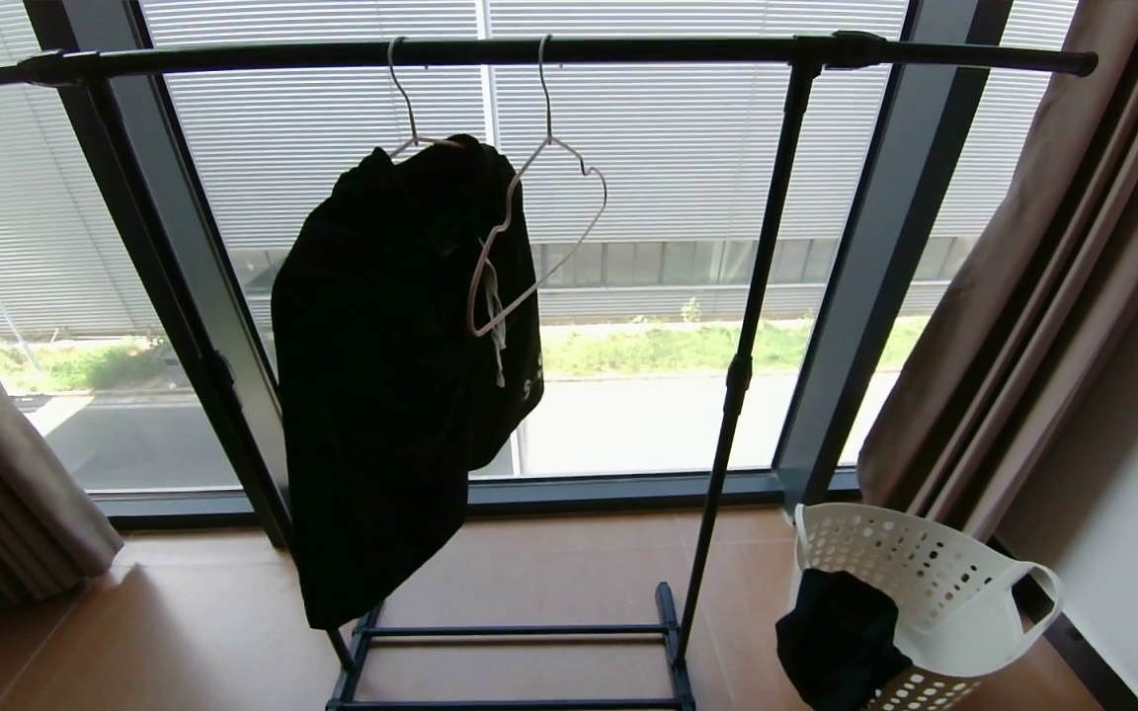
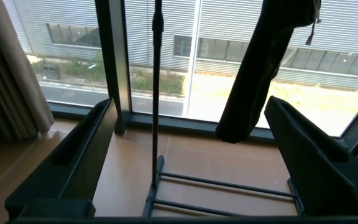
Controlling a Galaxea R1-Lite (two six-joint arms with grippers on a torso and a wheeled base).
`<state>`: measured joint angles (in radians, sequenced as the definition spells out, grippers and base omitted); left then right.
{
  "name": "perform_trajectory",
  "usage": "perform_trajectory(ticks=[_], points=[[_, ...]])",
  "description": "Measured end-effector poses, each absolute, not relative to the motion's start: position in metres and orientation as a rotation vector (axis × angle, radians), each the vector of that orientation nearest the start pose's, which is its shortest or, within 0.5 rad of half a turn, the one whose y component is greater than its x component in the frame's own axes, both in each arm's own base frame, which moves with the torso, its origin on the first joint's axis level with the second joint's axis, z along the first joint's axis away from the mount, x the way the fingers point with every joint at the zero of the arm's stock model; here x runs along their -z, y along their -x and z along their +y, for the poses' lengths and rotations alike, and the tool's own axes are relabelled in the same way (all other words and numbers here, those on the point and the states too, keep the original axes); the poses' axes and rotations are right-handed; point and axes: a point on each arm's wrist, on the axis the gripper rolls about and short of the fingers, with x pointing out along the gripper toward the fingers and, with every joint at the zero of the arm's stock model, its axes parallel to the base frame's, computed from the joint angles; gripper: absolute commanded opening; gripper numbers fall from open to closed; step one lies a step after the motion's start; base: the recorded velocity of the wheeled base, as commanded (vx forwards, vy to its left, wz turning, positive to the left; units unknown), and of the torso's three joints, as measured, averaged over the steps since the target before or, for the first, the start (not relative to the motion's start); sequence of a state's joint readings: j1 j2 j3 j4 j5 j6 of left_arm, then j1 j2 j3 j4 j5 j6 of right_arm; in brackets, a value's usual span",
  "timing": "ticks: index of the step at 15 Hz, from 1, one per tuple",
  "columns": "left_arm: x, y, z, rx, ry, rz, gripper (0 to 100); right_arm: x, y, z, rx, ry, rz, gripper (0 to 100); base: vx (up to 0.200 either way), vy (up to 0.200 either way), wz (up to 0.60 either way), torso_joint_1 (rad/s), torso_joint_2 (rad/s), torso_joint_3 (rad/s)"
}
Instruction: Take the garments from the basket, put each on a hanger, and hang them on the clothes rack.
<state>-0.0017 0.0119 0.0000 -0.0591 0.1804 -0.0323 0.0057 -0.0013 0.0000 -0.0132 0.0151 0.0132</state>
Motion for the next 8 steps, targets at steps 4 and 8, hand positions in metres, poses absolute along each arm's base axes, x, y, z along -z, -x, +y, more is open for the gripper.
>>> perform_trajectory(ticks=[4, 8], points=[[-0.0818, 0.0223, 0.0041, -0.177, 0.034, -0.049, 100, -0.0768, 0.0229, 0.0002, -0.021, -0.014, -0.014, 100, 0.0, 0.0, 0.0, -0.089, 0.46, 0.375], [-0.0817, 0.0223, 0.004, -0.177, 0.029, -0.047, 100, -0.0768, 0.0229, 0.0002, -0.02, -0.014, -0.014, 100, 0.0, 0.0, 0.0, -0.023, 0.43, 0.382]])
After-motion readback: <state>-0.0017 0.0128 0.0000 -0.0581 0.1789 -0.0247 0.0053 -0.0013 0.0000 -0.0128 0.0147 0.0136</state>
